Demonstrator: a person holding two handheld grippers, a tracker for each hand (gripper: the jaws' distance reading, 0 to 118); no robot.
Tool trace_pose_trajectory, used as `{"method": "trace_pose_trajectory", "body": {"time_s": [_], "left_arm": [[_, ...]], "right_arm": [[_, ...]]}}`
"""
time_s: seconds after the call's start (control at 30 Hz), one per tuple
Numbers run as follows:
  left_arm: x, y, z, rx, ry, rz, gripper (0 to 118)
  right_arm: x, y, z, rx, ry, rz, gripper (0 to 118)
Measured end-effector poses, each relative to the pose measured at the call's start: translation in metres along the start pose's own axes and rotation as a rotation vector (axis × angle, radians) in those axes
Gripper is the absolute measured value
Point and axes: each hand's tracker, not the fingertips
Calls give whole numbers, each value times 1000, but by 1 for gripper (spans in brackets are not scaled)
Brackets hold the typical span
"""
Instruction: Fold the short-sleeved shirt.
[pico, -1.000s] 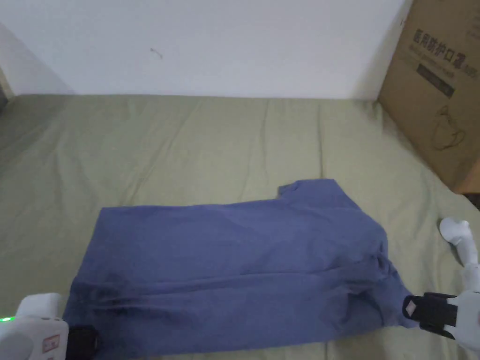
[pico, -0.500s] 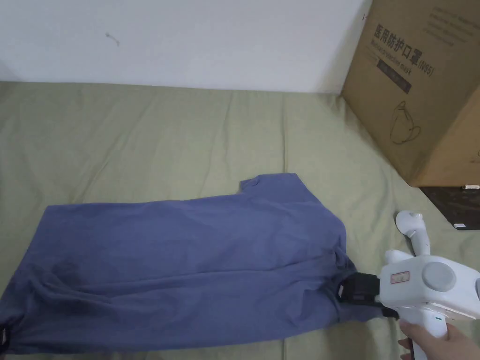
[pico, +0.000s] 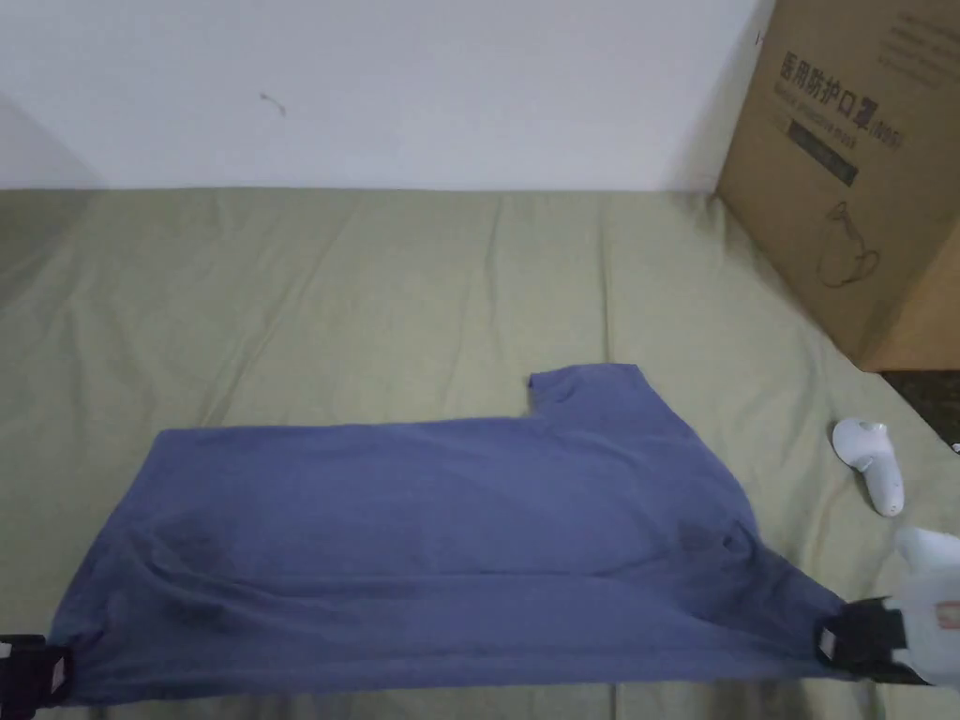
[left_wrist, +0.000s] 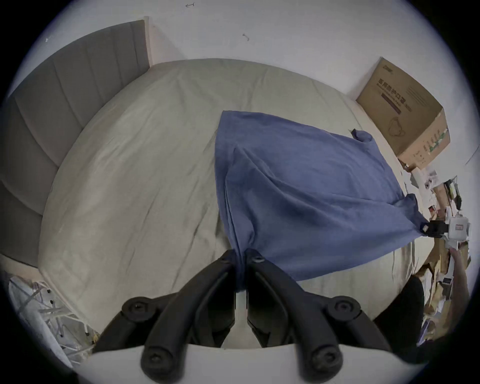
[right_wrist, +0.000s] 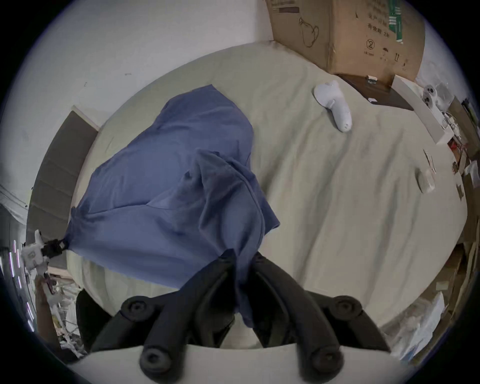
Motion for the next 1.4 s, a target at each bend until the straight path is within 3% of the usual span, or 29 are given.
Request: {"method": "trace_pose_trajectory", "body": {"time_s": [0.23,0.3,0.37,0.43,0.53,0.67,0.73,0.8,0.83,0.87,0.9,0.93,1.07,1.23,1.27,1.3,1.33,1.37,1.4], "left_arm": [[-14,-55,11,-117,-53,11,6],[-16,-66,6,-115,-91,33,11],[-15,-72,7,-86,-102,70,58],[-13,-73,10,-62,-101,67,104],[-7,-66,18,-18,-116,73,110],[14,-48,27,22,-42,-25,108],[28,-40,30,49,0,-55,108],[37,-31,27,69,10,-69,104],[43,-27,28,97,-4,-82,84],[50,-21,28,119,-13,-91,52],[56,-16,26,131,-23,-92,14],[61,-11,24,144,-27,-94,0],[54,37,-5,131,-56,-53,0],[2,126,-74,72,-114,-22,0],[-7,141,-90,51,-105,-9,8],[-15,153,-104,47,-100,-1,30],[-21,165,-120,36,-76,0,79],[-24,172,-133,12,-41,-16,109],[-26,177,-146,-11,-14,-29,118]], "right_arm": [[15,-74,2,-112,-15,-20,6],[13,-87,-4,-73,-31,-76,17],[10,-94,-4,-31,-24,-133,50],[2,-94,1,-28,-10,-135,109],[-19,-87,12,49,-54,-57,118],[-56,-66,26,120,-120,93,117],[-65,-50,23,136,-119,129,117],[-85,-43,22,166,-96,133,115],[-94,-36,22,188,-58,136,102],[-102,-30,21,207,-9,136,78],[-109,-25,17,220,34,132,35],[-115,-17,9,223,49,115,0],[-127,15,-13,215,82,97,0],[-132,51,-26,192,92,113,0],[-131,55,-30,184,87,117,0],[-129,59,-34,176,78,119,0],[-127,62,-39,167,71,116,0],[-128,63,-39,159,69,111,0],[-126,64,-43,149,69,103,0]]}}
